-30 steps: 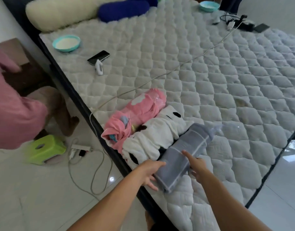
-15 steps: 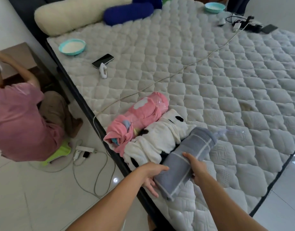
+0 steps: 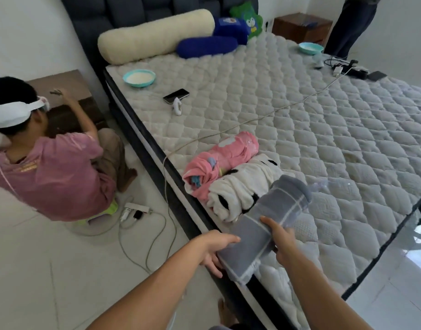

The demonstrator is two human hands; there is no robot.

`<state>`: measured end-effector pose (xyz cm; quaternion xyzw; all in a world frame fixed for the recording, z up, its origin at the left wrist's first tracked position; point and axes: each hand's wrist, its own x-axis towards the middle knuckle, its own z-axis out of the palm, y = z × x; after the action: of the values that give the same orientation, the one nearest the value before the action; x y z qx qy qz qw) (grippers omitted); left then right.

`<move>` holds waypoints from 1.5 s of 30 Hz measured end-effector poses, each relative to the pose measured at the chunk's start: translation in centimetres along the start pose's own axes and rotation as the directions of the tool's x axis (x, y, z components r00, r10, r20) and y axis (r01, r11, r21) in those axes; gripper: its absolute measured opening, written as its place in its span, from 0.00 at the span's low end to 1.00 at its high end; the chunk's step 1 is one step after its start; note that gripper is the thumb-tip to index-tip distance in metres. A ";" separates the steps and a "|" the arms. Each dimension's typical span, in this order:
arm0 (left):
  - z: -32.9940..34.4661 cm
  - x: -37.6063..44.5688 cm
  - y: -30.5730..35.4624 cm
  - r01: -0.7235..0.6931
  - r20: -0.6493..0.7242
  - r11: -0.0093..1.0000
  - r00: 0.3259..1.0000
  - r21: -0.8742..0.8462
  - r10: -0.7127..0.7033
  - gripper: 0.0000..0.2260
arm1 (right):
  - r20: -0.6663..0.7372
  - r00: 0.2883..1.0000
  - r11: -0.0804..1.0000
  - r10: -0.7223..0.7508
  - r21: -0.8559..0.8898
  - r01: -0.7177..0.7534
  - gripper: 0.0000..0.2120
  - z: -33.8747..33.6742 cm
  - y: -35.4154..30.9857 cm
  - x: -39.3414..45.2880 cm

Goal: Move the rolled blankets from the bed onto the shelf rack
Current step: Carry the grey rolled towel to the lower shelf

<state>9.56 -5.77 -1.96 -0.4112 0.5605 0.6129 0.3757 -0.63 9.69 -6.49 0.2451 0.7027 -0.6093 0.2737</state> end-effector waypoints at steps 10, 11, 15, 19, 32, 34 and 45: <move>-9.2 -8.5 -21.6 -0.126 -0.254 0.891 0.967 -0.437 0.013 0.27 | 0.387 0.899 0.932 -0.206 -0.203 0.300 0.39 13.8 8.8 -16.4; -10.3 -9.3 -23.9 -0.145 -0.284 0.864 0.959 -0.483 0.002 0.27 | 0.444 0.872 0.916 -0.207 -0.224 0.332 0.40 15.7 9.8 -18.1; -14.8 -12.6 -32.6 -0.244 -0.386 0.734 0.922 -0.633 -0.026 0.27 | 0.635 0.734 0.806 -0.241 -0.290 0.516 0.39 23.3 13.1 -25.1; -18.0 -16.2 -39.5 -0.368 -0.449 0.516 0.893 -0.773 -0.035 0.20 | 0.825 0.518 0.675 -0.227 -0.250 0.694 0.36 31.1 15.8 -31.4; -31.1 -21.4 -55.3 -0.645 -0.581 -0.080 0.730 -0.760 -0.360 0.20 | 0.970 -0.111 0.403 0.218 0.014 0.915 0.41 57.6 29.2 -48.3; -33.6 -21.6 -56.1 -0.659 -0.569 -0.139 0.721 -0.739 -0.395 0.19 | 0.947 -0.152 0.365 0.282 0.041 0.930 0.41 61.6 30.8 -50.1; -45.6 -23.5 -62.8 -0.694 -0.579 -0.285 0.713 -0.661 -0.395 0.23 | 0.844 -0.168 0.110 0.509 0.130 0.985 0.41 77.4 40.0 -59.6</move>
<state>80.17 -45.52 -5.48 -0.6223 -0.0159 0.6549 -0.4285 76.67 -62.12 -3.02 -0.7391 0.4741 -0.0709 0.4732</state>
